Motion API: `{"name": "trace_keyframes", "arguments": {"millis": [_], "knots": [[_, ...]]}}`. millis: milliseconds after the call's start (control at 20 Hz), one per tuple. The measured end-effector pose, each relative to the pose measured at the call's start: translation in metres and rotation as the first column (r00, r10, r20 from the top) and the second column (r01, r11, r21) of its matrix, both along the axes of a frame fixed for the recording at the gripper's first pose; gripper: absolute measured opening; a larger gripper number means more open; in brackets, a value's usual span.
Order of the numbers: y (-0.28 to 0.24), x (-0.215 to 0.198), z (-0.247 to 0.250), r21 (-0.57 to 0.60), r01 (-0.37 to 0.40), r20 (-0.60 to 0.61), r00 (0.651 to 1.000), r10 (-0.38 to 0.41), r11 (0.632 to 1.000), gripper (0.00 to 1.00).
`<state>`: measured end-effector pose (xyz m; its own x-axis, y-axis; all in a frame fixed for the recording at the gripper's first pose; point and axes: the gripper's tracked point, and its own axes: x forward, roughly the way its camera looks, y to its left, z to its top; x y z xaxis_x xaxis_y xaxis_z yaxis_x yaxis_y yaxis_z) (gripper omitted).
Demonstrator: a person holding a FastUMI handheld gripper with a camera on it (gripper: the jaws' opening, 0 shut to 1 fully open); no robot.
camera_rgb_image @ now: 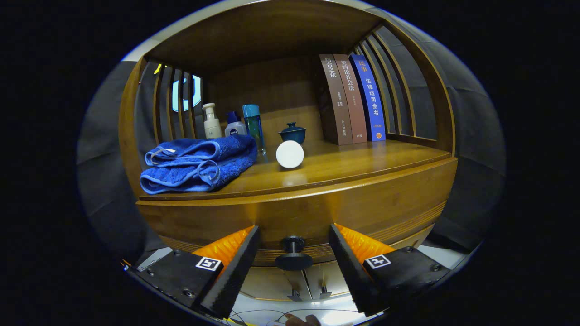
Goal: Pull open the drawer, take out the items inside it, and place them on the countertop above the cabinet.
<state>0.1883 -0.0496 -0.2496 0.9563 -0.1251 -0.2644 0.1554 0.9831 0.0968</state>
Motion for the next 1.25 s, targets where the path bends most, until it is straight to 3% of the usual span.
{"name": "trace_keyframes", "arguments": {"millis": [450, 800, 1250], "knots": [[0.009, -0.029, 0.111, -0.038, -0.025, 0.135, 0.990, 0.030, 0.999, 0.99], [0.037, -0.091, 0.236, -0.082, -0.096, 0.257, 0.960, 0.114, 0.992, 0.99], [0.046, -0.143, 0.283, -0.115, -0.100, 0.281, 0.951, 0.129, 0.988, 0.99]]}}
